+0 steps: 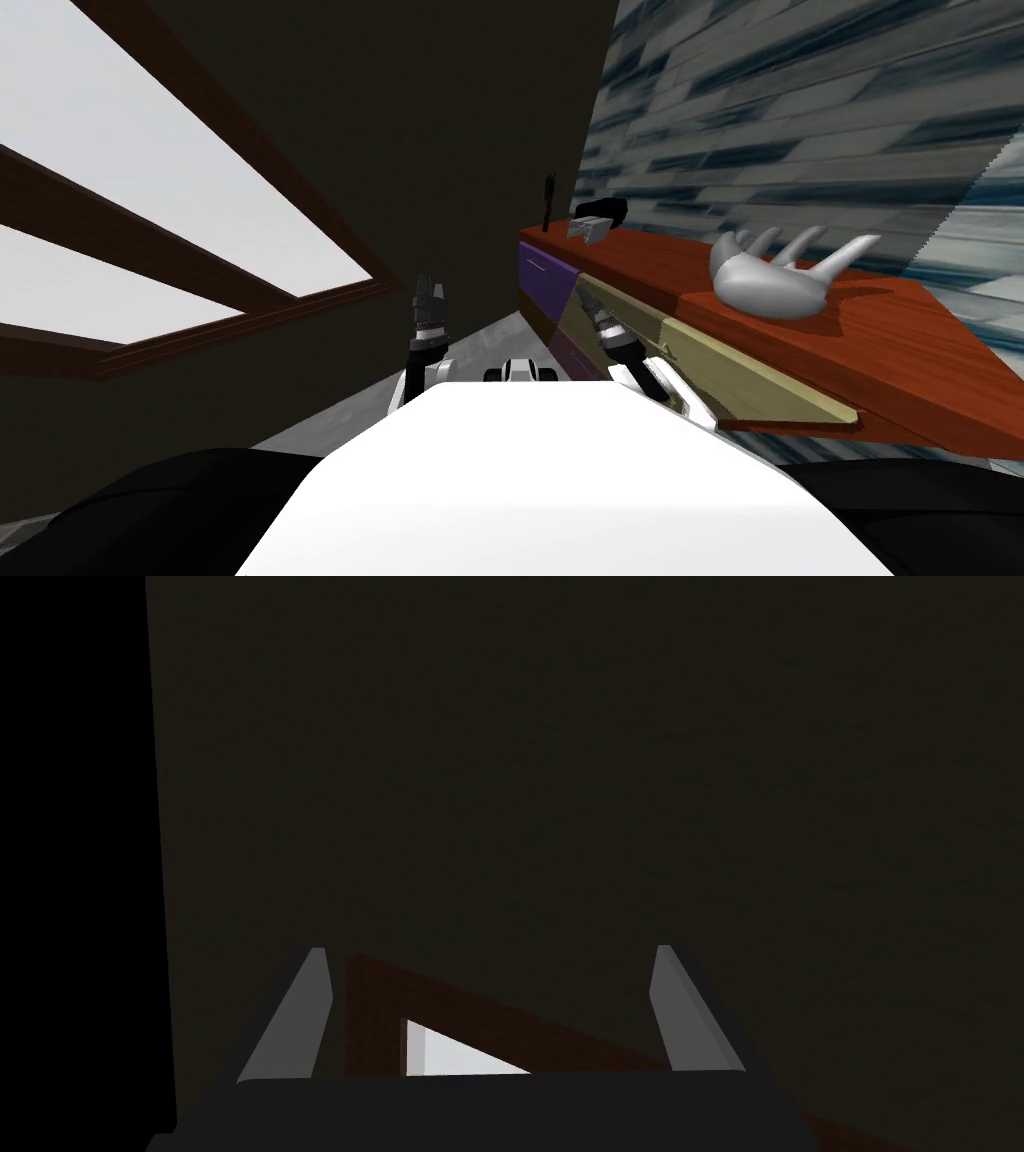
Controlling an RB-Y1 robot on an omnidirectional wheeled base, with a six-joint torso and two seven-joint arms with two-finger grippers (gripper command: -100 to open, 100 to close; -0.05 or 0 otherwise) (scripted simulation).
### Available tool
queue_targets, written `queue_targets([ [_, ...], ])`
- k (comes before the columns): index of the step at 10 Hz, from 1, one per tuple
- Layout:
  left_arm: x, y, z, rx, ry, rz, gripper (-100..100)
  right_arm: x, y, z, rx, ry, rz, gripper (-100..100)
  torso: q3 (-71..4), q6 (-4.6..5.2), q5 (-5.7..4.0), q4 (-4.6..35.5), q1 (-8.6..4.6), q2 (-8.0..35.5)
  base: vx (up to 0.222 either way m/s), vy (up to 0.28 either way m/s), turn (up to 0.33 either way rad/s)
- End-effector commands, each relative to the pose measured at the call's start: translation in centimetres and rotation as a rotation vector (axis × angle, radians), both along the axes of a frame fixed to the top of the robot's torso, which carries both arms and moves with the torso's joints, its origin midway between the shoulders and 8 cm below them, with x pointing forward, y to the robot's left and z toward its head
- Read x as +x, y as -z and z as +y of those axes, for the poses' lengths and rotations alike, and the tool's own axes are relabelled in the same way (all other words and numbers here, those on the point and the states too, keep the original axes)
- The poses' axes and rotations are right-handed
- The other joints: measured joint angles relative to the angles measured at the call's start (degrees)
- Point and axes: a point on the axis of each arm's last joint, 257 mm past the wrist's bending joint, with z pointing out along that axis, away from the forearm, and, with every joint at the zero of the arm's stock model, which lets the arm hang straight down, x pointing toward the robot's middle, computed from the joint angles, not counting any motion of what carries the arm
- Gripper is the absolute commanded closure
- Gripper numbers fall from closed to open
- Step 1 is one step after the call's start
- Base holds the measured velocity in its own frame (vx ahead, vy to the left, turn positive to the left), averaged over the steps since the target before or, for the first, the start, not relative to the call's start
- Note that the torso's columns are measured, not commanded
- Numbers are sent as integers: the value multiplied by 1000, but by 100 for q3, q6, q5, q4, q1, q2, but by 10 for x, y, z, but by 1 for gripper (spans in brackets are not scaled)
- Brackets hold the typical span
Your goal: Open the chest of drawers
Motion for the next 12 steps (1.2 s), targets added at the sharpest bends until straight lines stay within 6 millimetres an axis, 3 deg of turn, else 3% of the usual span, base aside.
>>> queue_targets([
  [1, 0, 0, 0, 0, 0, 0, 0, 4, 29, -3, -173, 3, 46, -100, -2, -1, 1, -1, 5, -4, 35, 66, 170],
  [2, 0, 0, 0, 0, 0, 0, 0, 4, 30, -3, -180, 0, 47, -100, -4, 0, 3, -2, 9, -6, 26, 42, 58],
  [6, 0, 0, 0, 0, 0, 0, 0, 7, 76, -18, -472, 1, 110, -100, -5, 0, 1, -2, 3, -8, 37, 50, 149],
  [12, 0, 0, 0, 0, 0, 0, 0, 8, 111, -43, -729, -9, 152, -100, -6, -1, 1, -3, 5, -10, 26, 35, 80],
])
